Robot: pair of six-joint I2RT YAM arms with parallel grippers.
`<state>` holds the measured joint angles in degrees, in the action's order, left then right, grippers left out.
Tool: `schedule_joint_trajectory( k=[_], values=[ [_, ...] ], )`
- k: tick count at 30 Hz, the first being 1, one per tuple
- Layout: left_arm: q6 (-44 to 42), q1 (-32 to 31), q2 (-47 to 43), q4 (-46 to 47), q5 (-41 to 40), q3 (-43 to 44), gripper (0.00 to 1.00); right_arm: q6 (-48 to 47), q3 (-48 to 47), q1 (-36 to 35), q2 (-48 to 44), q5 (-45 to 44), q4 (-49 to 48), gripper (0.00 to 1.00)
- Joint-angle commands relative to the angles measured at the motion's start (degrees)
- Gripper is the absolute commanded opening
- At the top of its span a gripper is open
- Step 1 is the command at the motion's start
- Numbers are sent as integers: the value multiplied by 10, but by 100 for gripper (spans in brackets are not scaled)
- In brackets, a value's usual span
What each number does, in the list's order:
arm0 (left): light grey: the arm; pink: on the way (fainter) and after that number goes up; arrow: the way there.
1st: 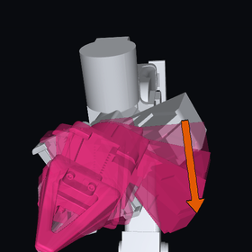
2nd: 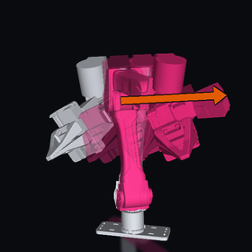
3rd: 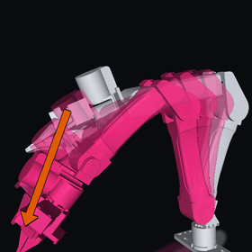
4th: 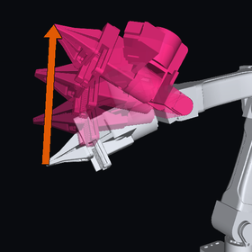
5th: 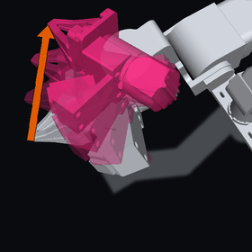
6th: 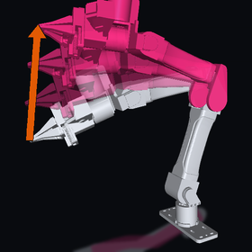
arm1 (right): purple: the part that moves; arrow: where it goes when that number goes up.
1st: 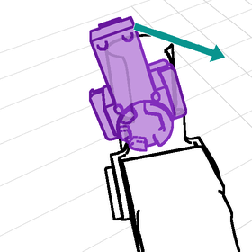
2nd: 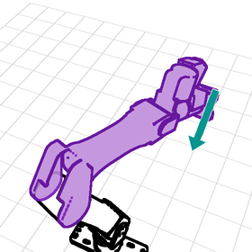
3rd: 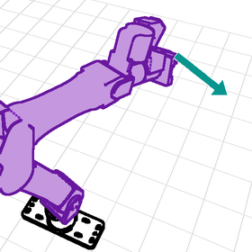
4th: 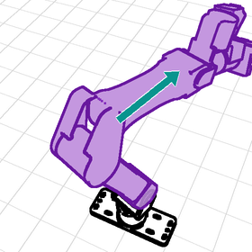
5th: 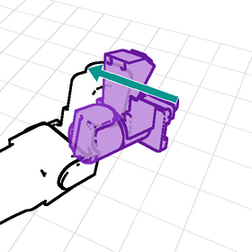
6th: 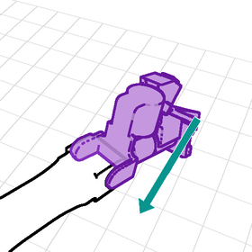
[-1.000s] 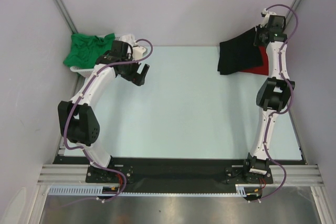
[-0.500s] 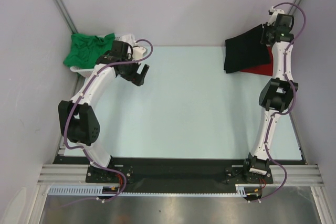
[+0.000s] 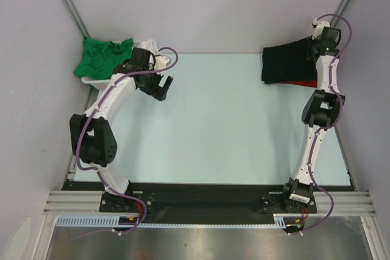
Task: Fold and stack the t-shirts
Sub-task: Neatly place the folded tshirt to the corner
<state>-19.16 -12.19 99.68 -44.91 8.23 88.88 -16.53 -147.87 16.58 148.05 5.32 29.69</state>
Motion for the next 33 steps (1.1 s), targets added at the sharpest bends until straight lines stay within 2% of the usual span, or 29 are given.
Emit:
schedule_joint_trajectory(
  k=[1,5,12,23,33],
  values=[
    [-8,1,11,-20,-9,30,100,-23,-4,14,5,-49,-80,0],
    [-4,1,25,-28,-14,39,100,-20,-3,26,15,-52,-106,0],
    [2,1,39,-31,-23,47,100,-71,1,33,40,-66,-128,0],
    [2,-6,56,-33,-32,52,100,-82,2,36,8,-66,-155,0],
    [0,-6,57,-32,-39,46,100,-87,11,53,44,-95,-165,0]
  ],
)
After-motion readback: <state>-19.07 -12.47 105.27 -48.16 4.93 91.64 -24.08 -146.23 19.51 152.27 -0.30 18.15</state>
